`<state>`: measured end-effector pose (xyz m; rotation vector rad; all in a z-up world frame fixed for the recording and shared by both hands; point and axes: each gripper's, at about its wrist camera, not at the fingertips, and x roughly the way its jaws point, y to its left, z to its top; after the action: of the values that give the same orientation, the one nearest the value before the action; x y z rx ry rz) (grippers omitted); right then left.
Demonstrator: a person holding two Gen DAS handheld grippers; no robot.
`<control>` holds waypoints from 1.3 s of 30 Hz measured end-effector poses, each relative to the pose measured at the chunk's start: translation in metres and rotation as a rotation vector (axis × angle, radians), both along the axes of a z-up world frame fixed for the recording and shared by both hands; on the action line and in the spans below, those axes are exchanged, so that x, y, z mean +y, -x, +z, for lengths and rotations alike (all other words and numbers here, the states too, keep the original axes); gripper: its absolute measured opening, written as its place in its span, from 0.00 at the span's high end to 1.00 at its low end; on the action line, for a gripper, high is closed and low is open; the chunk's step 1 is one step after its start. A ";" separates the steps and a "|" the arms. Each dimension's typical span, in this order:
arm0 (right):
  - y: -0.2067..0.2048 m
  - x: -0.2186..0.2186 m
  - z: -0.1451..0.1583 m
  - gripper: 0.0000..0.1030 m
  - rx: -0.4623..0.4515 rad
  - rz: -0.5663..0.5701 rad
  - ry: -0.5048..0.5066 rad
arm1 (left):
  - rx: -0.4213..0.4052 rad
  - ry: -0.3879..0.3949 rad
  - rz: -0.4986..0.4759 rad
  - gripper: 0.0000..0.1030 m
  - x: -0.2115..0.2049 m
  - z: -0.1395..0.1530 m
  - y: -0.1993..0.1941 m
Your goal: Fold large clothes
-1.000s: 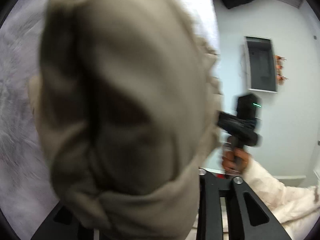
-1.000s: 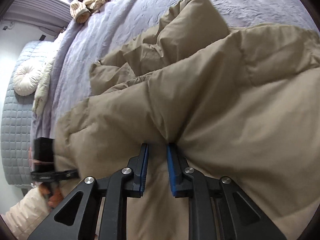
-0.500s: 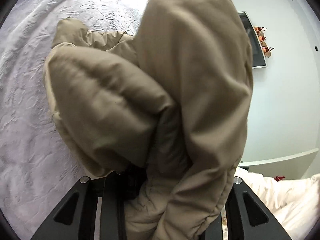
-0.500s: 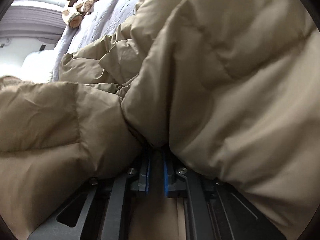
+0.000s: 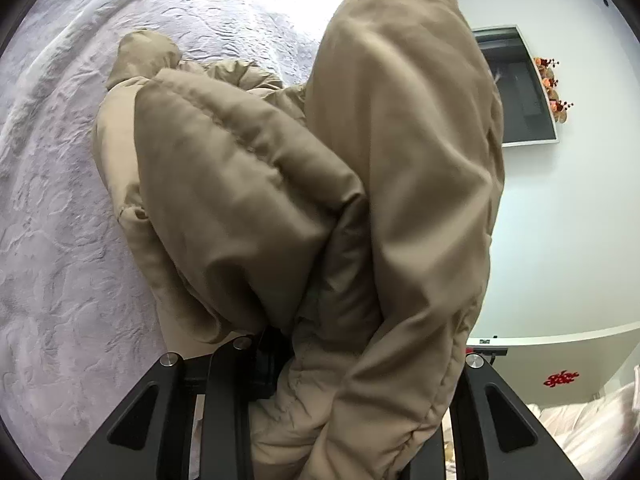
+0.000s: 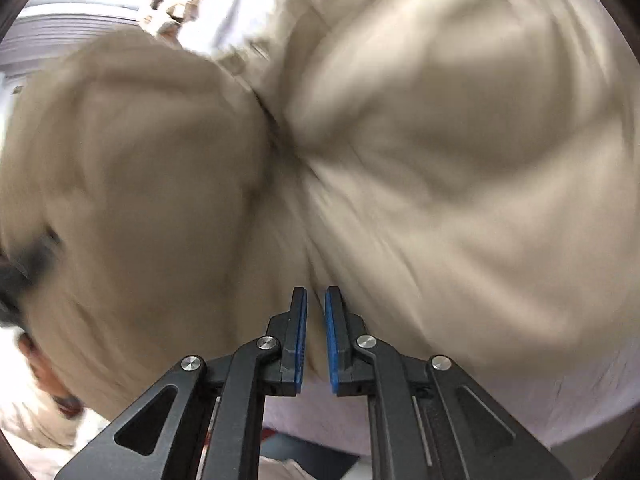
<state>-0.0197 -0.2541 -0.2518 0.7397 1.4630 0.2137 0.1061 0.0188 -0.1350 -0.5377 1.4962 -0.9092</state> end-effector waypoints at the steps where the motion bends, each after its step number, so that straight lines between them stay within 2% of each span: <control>1: 0.006 0.000 -0.012 0.90 0.025 -0.017 -0.011 | -0.007 -0.011 -0.009 0.69 -0.008 0.005 0.002; 6: 0.009 0.000 -0.053 0.96 0.037 -0.060 -0.080 | -0.054 -0.079 -0.074 0.69 -0.063 0.023 0.011; 10: 0.008 -0.008 -0.065 0.97 0.025 -0.081 -0.175 | -0.107 -0.161 -0.129 0.69 -0.120 0.025 0.017; 12: 0.010 -0.013 -0.067 0.97 0.023 -0.093 -0.225 | -0.132 -0.174 -0.154 0.60 -0.144 0.024 0.020; 14: 0.014 -0.022 -0.063 0.96 0.034 -0.114 -0.277 | -0.124 -0.156 -0.147 0.43 -0.161 0.022 0.021; 17: 0.033 -0.052 -0.035 0.94 -0.007 -0.165 -0.316 | -0.108 -0.141 -0.150 0.29 -0.185 0.012 0.021; 18: 0.041 -0.063 -0.025 0.87 -0.025 -0.180 -0.307 | -0.104 -0.141 -0.156 0.28 -0.190 0.006 0.022; 19: 0.049 -0.075 -0.015 0.66 -0.042 -0.200 -0.282 | -0.090 -0.147 -0.159 0.28 -0.198 -0.001 0.023; 21: 0.069 -0.102 0.007 0.34 -0.076 -0.260 -0.187 | -0.065 -0.165 -0.163 0.28 -0.207 -0.013 0.026; 22: 0.079 -0.114 0.018 0.34 -0.096 -0.289 -0.137 | -0.058 -0.178 -0.168 0.25 -0.215 -0.018 0.026; 23: 0.087 -0.123 0.028 0.34 -0.114 -0.311 -0.097 | -0.053 -0.181 -0.173 0.17 -0.223 -0.022 0.026; 25: 0.102 -0.135 0.051 0.34 -0.156 -0.341 -0.025 | -0.036 -0.178 -0.162 0.11 -0.239 -0.018 0.012; 29: 0.127 -0.129 0.089 0.28 -0.260 -0.305 0.043 | -0.007 -0.189 -0.165 0.11 -0.254 -0.022 0.011; 31: 0.123 -0.115 0.103 0.25 -0.304 -0.255 0.092 | -0.016 -0.198 -0.181 0.11 -0.261 -0.019 0.007; 35: 0.086 -0.102 0.098 0.26 -0.337 -0.257 0.190 | -0.040 -0.196 -0.218 0.11 -0.274 0.000 0.006; 36: 0.078 -0.102 0.094 0.46 -0.335 -0.272 0.193 | -0.066 -0.181 -0.226 0.11 -0.274 0.010 0.005; 37: 0.071 -0.102 0.089 0.85 -0.330 -0.296 0.201 | -0.114 -0.166 -0.234 0.11 -0.271 0.022 0.006; 39: 0.063 -0.113 0.079 0.86 -0.293 -0.340 0.227 | -0.232 -0.174 -0.231 0.11 -0.252 0.043 0.006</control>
<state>-0.0825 -0.3669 -0.1726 0.7253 1.0444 -0.1008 0.0999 -0.2335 -0.0922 -0.1276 1.4258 -0.9721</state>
